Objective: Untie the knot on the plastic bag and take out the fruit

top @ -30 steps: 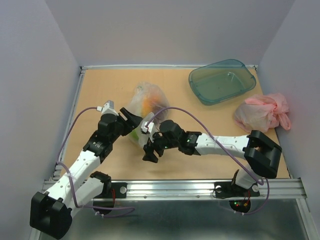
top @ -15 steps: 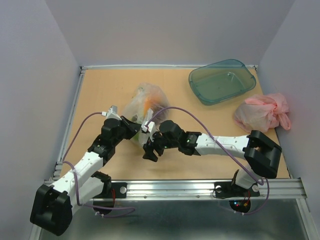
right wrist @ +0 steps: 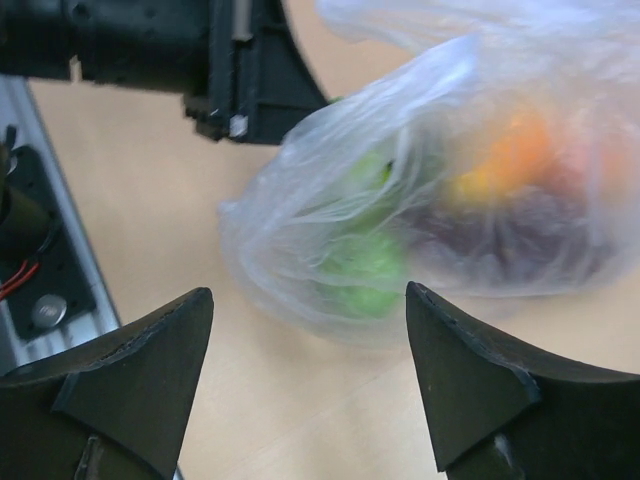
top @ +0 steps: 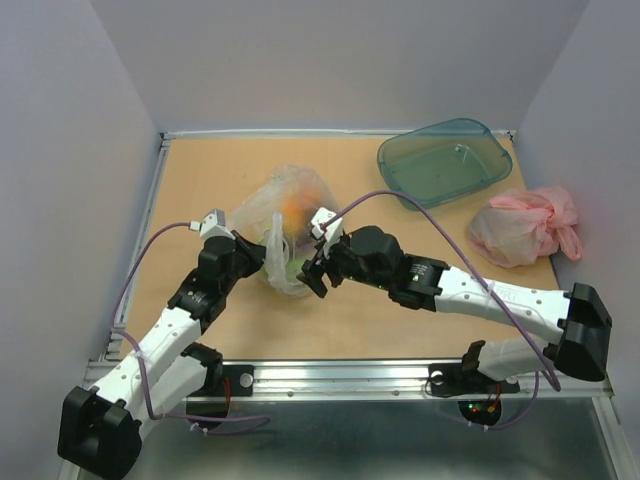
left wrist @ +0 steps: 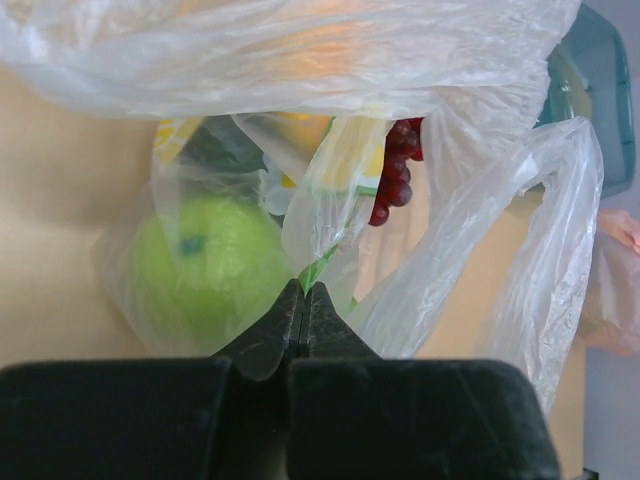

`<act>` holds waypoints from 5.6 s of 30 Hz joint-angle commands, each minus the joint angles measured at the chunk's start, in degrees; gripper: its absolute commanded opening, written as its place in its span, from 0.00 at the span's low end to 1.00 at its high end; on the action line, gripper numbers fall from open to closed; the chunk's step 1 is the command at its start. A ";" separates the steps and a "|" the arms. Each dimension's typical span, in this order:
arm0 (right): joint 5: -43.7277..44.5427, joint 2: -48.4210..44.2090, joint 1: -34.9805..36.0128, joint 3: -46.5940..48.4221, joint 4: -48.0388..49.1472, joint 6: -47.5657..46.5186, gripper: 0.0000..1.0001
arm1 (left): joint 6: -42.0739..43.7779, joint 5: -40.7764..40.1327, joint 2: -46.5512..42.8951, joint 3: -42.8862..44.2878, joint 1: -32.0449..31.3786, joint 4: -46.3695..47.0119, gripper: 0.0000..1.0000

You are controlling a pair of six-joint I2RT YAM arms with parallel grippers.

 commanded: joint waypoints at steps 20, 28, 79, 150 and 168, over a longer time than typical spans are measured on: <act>21.18 33.53 -6.31 41.93 -4.45 4.24 0.84 | 5.33 -5.35 -6.38 2.06 -0.11 -4.92 0.00; 21.71 40.05 -10.35 41.08 -4.45 9.87 0.75 | 5.59 -5.70 -6.47 2.41 -0.11 -5.36 0.00; -1.23 0.22 -22.57 10.29 -9.89 4.18 1.00 | 17.03 -1.84 -1.71 26.93 9.83 -15.64 0.93; -0.27 2.89 -30.93 -0.34 2.15 12.88 0.76 | 15.23 -11.33 10.76 17.34 7.45 -6.66 0.00; 12.12 18.33 -12.64 16.82 6.08 8.38 0.74 | 23.17 -6.66 10.85 14.97 5.51 -8.26 0.00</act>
